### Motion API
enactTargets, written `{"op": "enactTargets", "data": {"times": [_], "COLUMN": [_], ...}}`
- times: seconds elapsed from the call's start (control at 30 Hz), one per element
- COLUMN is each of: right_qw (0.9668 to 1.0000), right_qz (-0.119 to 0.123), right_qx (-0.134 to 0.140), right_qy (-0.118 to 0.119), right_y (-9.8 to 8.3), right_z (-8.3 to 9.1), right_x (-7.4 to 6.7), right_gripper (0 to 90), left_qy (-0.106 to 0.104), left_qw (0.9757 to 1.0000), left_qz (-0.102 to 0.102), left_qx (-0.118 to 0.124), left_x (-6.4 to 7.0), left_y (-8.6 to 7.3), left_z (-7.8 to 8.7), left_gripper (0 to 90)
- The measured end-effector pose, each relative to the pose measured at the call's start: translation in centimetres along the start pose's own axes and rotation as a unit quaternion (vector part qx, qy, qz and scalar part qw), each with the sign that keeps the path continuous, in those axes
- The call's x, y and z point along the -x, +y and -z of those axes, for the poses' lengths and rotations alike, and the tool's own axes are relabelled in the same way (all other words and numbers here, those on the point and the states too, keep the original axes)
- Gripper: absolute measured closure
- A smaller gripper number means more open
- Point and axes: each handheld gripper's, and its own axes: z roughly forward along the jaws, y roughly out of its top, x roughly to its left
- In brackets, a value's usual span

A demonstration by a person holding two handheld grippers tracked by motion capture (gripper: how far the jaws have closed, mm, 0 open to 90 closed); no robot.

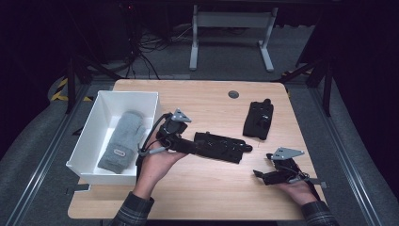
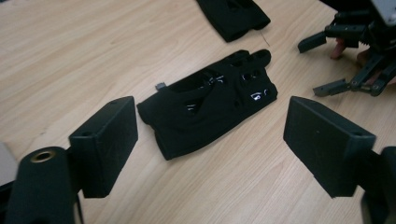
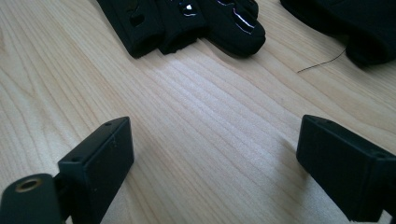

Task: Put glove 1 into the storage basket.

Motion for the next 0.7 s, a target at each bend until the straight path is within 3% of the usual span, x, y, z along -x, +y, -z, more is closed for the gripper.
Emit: {"op": "enactTargets", "data": {"times": [0.1, 0.23, 0.33, 0.47, 0.7], "right_qw": [1.0000, 1.0000, 1.0000, 1.0000, 1.0000], "right_qz": [0.000, 0.000, 0.001, 0.001, 0.003], "right_qx": [0.000, 0.000, 0.000, 0.000, 0.000], "right_qy": [0.001, 0.002, 0.003, 0.005, 0.006], "right_y": [0.0, 0.0, 0.0, 0.0, 0.0], "right_z": [0.0, 0.0, 0.0, 0.0, 0.0], "right_x": [0.0, 0.0, 0.0, 0.0, 0.0], "right_gripper": [11.2, 11.1, 11.0, 10.9, 10.7], "left_qy": [-0.001, -0.005, -0.005, 0.013, 0.047], "left_qw": [1.0000, 0.9998, 0.9997, 0.9993, 0.9966], "left_qz": [-0.008, -0.015, -0.007, 0.010, 0.001], "left_qx": [-0.003, -0.010, -0.024, -0.035, -0.069], "left_x": [0.4, 0.2, -0.3, -1.3, -2.8], "left_y": [-0.4, -1.3, -1.9, -2.7, -3.3], "left_z": [-1.3, -3.4, -5.1, -7.4, -10.3], "left_gripper": [27.8, 49.8, 69.5, 89.7, 90.0]}}
